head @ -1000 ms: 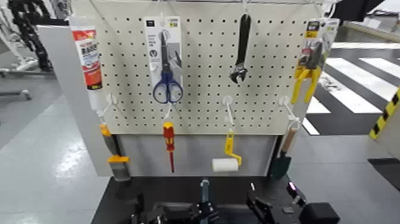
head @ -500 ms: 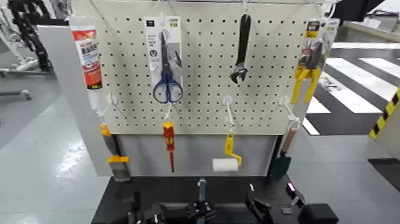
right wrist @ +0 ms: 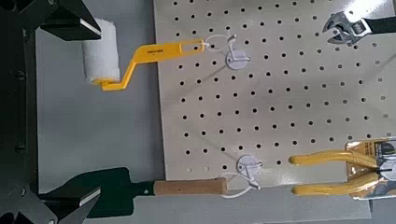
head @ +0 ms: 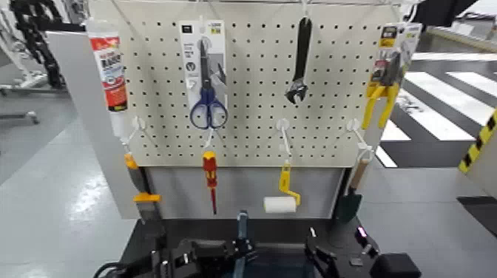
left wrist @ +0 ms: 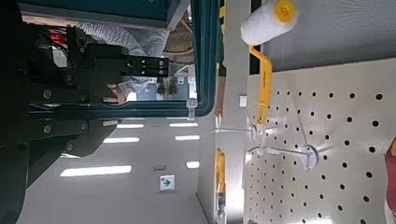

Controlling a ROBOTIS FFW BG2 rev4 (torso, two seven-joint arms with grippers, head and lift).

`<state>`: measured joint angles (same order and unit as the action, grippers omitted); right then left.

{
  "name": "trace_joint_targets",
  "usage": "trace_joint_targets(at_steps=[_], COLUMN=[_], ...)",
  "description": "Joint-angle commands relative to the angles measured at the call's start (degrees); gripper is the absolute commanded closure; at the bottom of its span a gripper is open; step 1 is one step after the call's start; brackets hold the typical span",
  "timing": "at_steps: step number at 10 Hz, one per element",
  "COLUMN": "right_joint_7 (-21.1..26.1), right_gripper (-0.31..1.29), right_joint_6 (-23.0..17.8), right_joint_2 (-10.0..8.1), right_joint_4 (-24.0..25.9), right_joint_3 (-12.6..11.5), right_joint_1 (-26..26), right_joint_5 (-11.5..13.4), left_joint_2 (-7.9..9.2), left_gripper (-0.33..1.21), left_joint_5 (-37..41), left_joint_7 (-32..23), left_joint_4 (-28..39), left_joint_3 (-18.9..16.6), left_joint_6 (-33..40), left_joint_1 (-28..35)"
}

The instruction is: Place the crate on the table.

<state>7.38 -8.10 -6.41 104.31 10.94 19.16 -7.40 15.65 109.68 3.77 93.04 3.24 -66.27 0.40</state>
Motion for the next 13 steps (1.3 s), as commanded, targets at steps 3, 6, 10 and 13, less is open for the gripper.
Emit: trace_joint_targets(at_steps=[3,6,10,13], right_joint_7=[0.0,-0.1,0.0,0.0], right_gripper=[0.14,0.14,0.14,0.14], right_joint_6=[-0.9,-1.2,-1.3,-1.7], right_joint_2=[-0.09,-0.27,-0.09,0.0], right_joint_4=[-0.6,-0.7,-0.9,-0.9], right_joint_3=[0.1,0.3,0.3,0.3], right_joint_1=[-0.2,-0.3,-0.2,-0.2], right_joint_5=[-0.2,-0.3,-0.4,-0.4], left_joint_2=[1.4,1.84,1.93,2.8], left_gripper=[1.19,1.19,1.19,1.19], left_joint_5=[-0.2,-0.7,-2.0,-2.7], left_joint_7=[0.0,0.2,0.2,1.0], left_joint_4=[-3.7,-5.5,-7.0,-8.3], left_joint_3=[0.9,1.1,-0.3,0.2], left_joint_6=[-0.6,-0.5,-0.5,-0.5], left_joint_1=[-3.2,-4.6,-5.1,-6.6])
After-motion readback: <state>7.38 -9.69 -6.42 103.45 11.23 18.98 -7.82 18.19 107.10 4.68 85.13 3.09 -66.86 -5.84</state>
